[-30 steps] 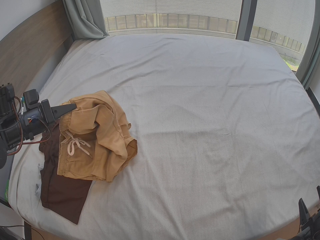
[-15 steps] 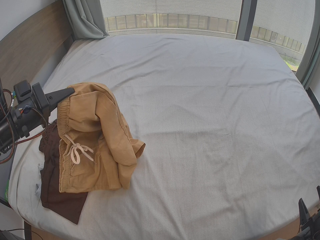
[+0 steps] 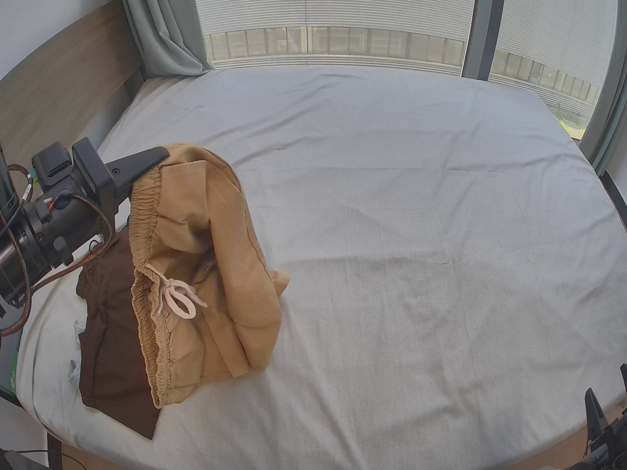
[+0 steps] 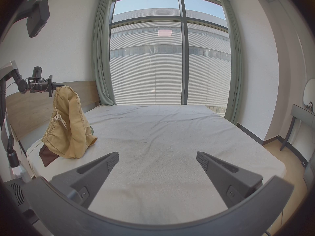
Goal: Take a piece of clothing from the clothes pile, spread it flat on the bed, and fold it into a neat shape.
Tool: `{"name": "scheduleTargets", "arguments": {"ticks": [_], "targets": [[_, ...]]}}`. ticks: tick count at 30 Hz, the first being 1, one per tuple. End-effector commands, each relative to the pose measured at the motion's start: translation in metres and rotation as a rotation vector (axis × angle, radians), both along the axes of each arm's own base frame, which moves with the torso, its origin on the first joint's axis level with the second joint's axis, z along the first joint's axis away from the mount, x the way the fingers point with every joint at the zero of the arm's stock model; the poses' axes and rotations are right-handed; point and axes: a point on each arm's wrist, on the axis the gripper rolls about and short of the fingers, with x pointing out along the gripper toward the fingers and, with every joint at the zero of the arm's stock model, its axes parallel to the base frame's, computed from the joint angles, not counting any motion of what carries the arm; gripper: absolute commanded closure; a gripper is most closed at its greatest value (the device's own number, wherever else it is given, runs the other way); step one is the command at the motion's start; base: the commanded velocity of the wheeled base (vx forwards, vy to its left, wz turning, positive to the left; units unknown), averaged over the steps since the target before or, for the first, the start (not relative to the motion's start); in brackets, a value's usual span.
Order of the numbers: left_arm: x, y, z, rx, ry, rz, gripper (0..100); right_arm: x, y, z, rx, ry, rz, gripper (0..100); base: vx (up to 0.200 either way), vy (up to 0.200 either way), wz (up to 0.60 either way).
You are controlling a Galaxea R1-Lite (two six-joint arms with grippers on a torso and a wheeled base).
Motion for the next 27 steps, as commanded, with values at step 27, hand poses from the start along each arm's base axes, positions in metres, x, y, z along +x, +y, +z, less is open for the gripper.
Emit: {"name": "scheduleTargets", "arguments": {"ticks": [27], "targets": [[0.022,-0.095,-0.037,0.039,0.084,-0.295,100,0.0,0.0,-0.005,0.001,0.0,-0.001,0,0.0,0.0,0.0]]}}
